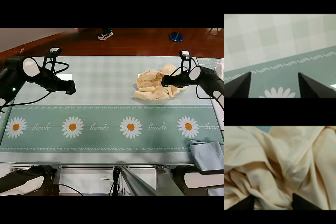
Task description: Fold the shirts.
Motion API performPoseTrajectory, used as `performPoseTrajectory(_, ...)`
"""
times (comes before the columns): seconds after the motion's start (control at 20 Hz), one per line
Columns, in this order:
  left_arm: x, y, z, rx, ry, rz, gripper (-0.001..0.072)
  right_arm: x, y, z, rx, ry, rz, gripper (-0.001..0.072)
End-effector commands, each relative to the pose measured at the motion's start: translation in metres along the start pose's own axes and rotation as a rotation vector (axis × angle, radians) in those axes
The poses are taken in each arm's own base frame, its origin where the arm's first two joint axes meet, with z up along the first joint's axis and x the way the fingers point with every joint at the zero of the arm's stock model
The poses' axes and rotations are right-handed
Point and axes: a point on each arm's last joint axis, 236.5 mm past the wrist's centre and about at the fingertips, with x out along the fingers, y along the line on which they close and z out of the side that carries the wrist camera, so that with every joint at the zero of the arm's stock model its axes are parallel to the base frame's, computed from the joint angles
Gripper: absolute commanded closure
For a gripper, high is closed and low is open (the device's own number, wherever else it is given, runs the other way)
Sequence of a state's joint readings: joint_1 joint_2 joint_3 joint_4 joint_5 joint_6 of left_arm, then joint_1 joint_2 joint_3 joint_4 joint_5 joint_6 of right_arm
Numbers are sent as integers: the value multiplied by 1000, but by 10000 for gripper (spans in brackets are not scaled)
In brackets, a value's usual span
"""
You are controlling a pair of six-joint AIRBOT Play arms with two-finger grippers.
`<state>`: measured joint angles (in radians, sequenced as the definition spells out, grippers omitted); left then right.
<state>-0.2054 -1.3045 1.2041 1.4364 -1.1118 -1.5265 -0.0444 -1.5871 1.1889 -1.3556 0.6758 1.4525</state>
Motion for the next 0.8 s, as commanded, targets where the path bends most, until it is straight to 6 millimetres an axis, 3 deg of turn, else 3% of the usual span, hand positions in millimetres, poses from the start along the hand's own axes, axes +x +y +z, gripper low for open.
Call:
performPoseTrajectory(0.0,0,0,0,-2,0,0,-13,22,8,-27,63,98,44,611)
performPoseTrajectory(0.05,0,0,0,-1,1,0,-13,21,9,-29,65,108,47,695)
performPoseTrajectory(0.15,-2,0,-3,-1,14,-1,1,4,15,-22,42,91,65,698)
performPoseTrajectory(0.25,-11,-2,-1,4,22,-3,116,-38,33,4,-24,1,116,698)
performPoseTrajectory(0.3,-19,-4,5,7,12,-5,114,-70,46,23,-61,-81,151,698)
performPoseTrajectory(0.4,-42,-14,22,9,-27,-39,114,-150,74,60,-79,-281,232,697)
performPoseTrajectory(0.55,-108,-56,58,49,-173,-182,113,-292,118,95,-62,-577,384,697)
performPoseTrajectory(0.65,-169,-85,78,70,-313,-279,112,-391,147,101,-68,-760,504,697)
performPoseTrajectory(0.75,-229,-105,84,101,-443,-341,112,-480,170,96,-85,-908,616,698)
